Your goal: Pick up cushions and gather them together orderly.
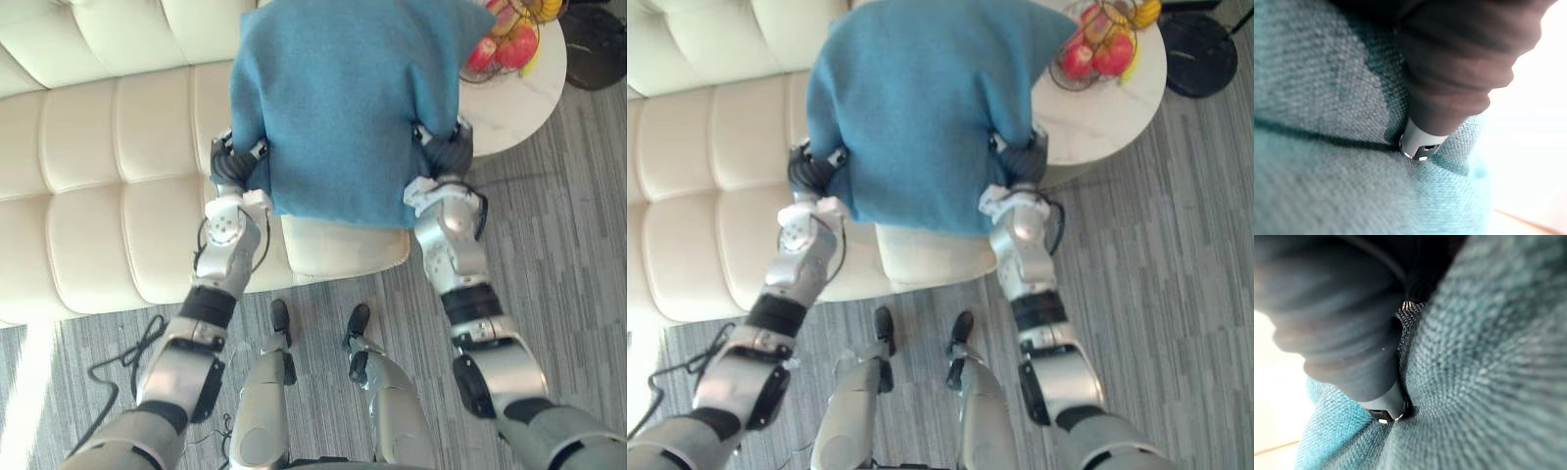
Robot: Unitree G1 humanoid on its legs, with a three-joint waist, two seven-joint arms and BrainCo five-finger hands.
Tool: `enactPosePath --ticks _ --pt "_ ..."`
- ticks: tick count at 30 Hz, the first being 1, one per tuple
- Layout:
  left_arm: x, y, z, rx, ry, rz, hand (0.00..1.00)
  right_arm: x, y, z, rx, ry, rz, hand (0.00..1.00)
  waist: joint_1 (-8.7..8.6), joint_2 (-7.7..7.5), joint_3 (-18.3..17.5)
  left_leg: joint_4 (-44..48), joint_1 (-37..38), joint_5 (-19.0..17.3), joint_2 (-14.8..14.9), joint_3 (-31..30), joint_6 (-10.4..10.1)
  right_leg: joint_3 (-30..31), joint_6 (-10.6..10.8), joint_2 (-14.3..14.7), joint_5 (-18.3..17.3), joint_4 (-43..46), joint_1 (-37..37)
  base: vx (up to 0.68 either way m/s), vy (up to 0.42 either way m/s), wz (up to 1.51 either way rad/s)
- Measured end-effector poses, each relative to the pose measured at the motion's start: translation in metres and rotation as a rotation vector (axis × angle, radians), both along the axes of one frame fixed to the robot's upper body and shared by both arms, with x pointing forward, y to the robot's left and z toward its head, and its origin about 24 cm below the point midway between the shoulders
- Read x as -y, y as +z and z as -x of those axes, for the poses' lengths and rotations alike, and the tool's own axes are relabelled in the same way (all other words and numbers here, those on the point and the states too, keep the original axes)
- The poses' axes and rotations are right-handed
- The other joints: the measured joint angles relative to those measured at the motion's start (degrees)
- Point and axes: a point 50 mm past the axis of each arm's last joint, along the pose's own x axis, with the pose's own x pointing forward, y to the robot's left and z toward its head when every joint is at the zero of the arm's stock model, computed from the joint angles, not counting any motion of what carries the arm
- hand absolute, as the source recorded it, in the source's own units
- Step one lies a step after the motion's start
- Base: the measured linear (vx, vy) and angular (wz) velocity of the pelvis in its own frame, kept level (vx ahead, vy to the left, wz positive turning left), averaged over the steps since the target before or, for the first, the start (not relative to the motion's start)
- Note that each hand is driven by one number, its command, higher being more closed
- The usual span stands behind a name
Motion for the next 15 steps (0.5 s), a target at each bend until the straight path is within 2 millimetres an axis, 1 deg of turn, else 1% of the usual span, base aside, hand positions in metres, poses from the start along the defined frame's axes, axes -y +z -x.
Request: enactPosePath --ticks 1,3,4,5,6,8,9,11,13,14,15 --pt "0.0 -0.001 0.004 0.008 -0.002 0.016 1.0 0.0 -0.003 0.003 0.001 0.0 -0.008 1.0 0.0 0.0 0.0 -0.3 0.5 0.0 -0.1 -0.2 0.0 -0.2 0.0 -0.1 -0.2 0.1 0.4 0.02 -0.008 0.18" --pt "0.005 -0.01 0.027 0.048 -0.01 0.114 1.0 0.001 -0.023 0.025 0.003 -0.004 -0.063 1.0 -0.05 -0.16 -0.3 -2.4 4.1 0.3 -0.7 -0.9 -0.4 -1.3 0.2 -0.6 -1.6 0.8 3.4 0.05 0.002 0.24" --pt "0.005 -0.013 0.031 0.051 -0.01 0.127 1.0 0.001 -0.027 0.028 0.0 -0.002 -0.073 1.0 -0.06 -0.21 -0.5 -2.8 4.7 0.4 -0.8 -1.1 -0.5 -1.5 0.3 -0.7 -1.8 0.9 4.0 0.07 0.012 0.27" --pt "0.005 -0.021 0.044 0.052 -0.007 0.163 1.0 0.0 -0.038 0.04 -0.008 0.004 -0.098 1.0 -0.11 -0.28 -1.6 -3.8 6.1 0.6 -1.1 -1.6 -0.6 -2.2 0.5 -0.9 -2.3 0.9 5.3 0.07 0.013 0.2" --pt "0.005 -0.024 0.048 0.047 -0.005 0.175 1.0 0.0 -0.042 0.044 -0.014 0.006 -0.104 1.0 -0.11 -0.28 -2.3 -4.0 6.2 0.6 -1.1 -1.8 -0.6 -2.3 0.6 -1.0 -2.5 0.9 5.4 0.1 0.02 0.26" --pt "0.004 -0.049 0.071 -0.01 0.005 0.209 1.0 -0.001 -0.065 0.061 -0.059 0.02 -0.12 1.0 -0.11 -0.3 -5.7 -7.1 9.6 1.2 -1.8 -2.8 -0.7 -3.1 1.2 -1.3 -3.4 0.4 8.1 0.14 0.026 0.22" --pt "0.003 -0.054 0.075 -0.021 0.004 0.21 1.0 -0.001 -0.069 0.064 -0.069 0.022 -0.12 1.0 -0.12 -0.29 -6.3 -7.6 10.2 1.3 -1.9 -2.9 -0.7 -3.4 1.3 -1.3 -3.5 0.1 8.7 0.16 0.031 0.2" --pt "-0.003 -0.08 0.097 -0.094 0.006 0.217 1.0 -0.003 -0.086 0.081 -0.108 0.043 -0.061 1.0 -0.18 -0.38 -9.2 -9.6 13.8 1.3 -2.3 -4.0 -0.7 -4.2 1.9 -1.3 -3.9 -1.6 12.7 0.15 0.028 0.19" --pt "-0.005 -0.088 0.105 -0.115 0.006 0.213 1.0 -0.003 -0.091 0.088 -0.117 0.045 -0.036 1.0 -0.16 -0.36 -10.0 -10.1 14.8 1.3 -2.4 -4.3 -0.7 -4.5 2.0 -1.2 -3.9 -2.4 13.9 0.09 0.019 0.13" --pt "-0.008 -0.096 0.114 -0.141 0.009 0.208 1.0 -0.004 -0.096 0.093 -0.132 0.059 -0.017 1.0 -0.15 -0.58 -10.6 -10.6 16.1 1.2 -2.5 -4.4 -0.6 -4.7 2.2 -1.0 -3.8 -3.4 15.6 0.07 0.019 0.09" --pt "-0.01 -0.1 0.119 -0.154 0.011 0.205 1.0 -0.005 -0.099 0.095 -0.141 0.067 -0.005 1.0 -0.12 -0.75 -10.8 -11.0 17.0 1.2 -2.5 -4.4 -0.6 -4.7 2.3 -0.8 -3.7 -4.0 16.6 0.08 0.025 0.08"
